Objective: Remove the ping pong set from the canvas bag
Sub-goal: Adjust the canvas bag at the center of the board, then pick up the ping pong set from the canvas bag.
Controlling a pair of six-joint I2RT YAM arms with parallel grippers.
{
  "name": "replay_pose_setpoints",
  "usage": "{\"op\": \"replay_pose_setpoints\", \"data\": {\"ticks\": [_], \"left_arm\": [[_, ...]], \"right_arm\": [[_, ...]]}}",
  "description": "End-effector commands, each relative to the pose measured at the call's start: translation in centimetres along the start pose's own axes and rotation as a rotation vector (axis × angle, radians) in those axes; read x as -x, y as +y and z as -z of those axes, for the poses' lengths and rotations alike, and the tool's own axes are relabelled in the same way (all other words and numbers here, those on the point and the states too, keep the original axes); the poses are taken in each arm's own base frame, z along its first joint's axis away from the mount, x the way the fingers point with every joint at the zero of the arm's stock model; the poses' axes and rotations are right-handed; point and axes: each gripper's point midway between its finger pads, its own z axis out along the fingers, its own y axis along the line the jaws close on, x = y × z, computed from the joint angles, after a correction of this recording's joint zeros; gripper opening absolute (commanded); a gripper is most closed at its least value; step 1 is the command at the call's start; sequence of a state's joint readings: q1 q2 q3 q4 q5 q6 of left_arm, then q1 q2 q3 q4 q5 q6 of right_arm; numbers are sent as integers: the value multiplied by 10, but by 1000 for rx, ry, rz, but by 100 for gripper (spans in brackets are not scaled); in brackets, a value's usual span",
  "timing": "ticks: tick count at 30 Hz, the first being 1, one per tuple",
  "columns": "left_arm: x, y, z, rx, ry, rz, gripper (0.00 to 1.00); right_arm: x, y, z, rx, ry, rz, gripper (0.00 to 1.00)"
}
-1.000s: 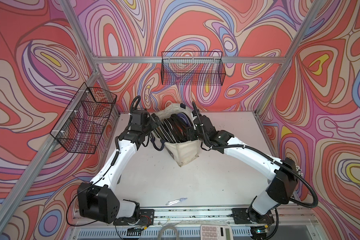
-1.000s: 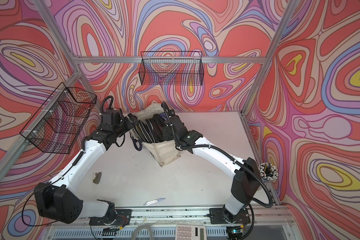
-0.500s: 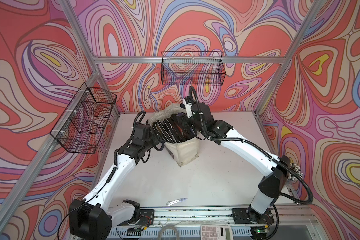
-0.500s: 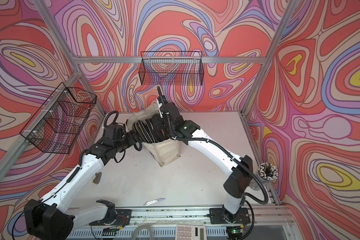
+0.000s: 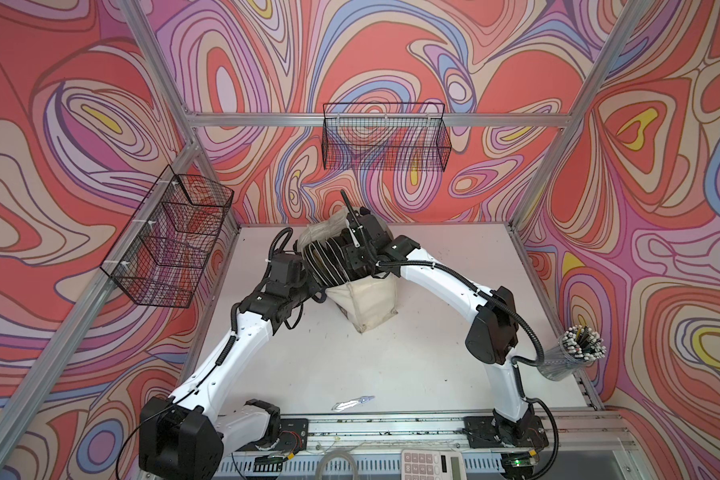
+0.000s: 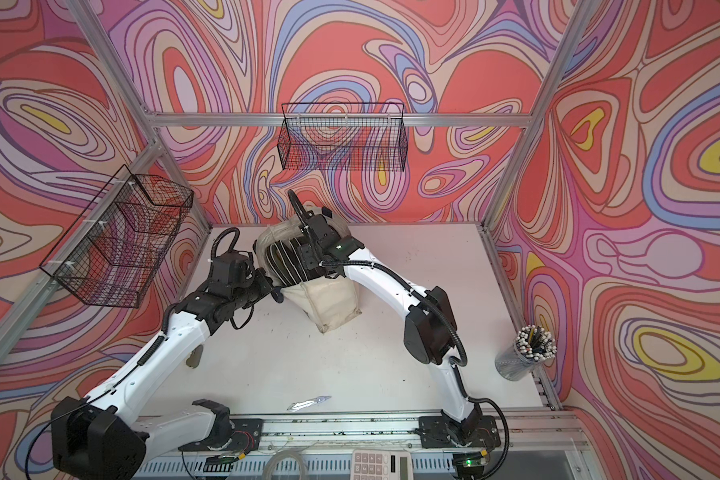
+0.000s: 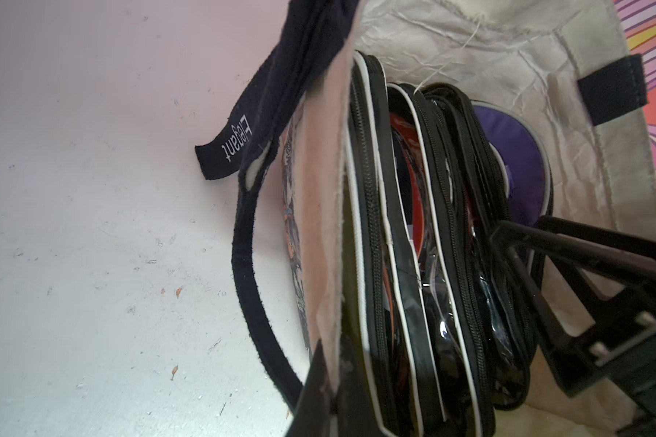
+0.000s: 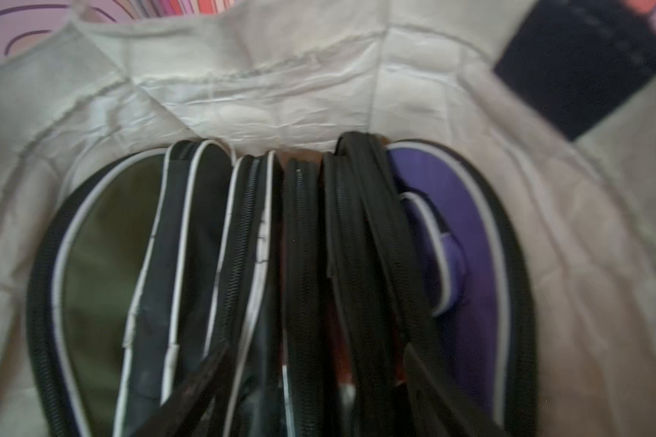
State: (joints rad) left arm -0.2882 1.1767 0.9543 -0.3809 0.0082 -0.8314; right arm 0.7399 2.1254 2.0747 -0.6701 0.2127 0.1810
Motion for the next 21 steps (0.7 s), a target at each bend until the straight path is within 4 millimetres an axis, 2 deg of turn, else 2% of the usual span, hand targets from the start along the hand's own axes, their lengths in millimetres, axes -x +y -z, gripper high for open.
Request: {"op": "replay_pose_setpoints", "data": {"ticks": [1,5,11,17,21], "left_arm": [[1,5,5,10,-18,1,0],[0,8,4,17,-20,-1,0],[-1,14,2,41,-30,-10,0],[-1,19,3,54,-43,-16,0],[0,20,3,61,-47,-22,0]], "right_arm": [[14,-31,5,-63,-21,-48,74],[16,-48,2,-79,-22,-76,74],[7,-68,-18,-60,10,-132,69],[4,-66,-33,-21,12,-159,59],[2,-69,-43,-27,22,-166,57]]}}
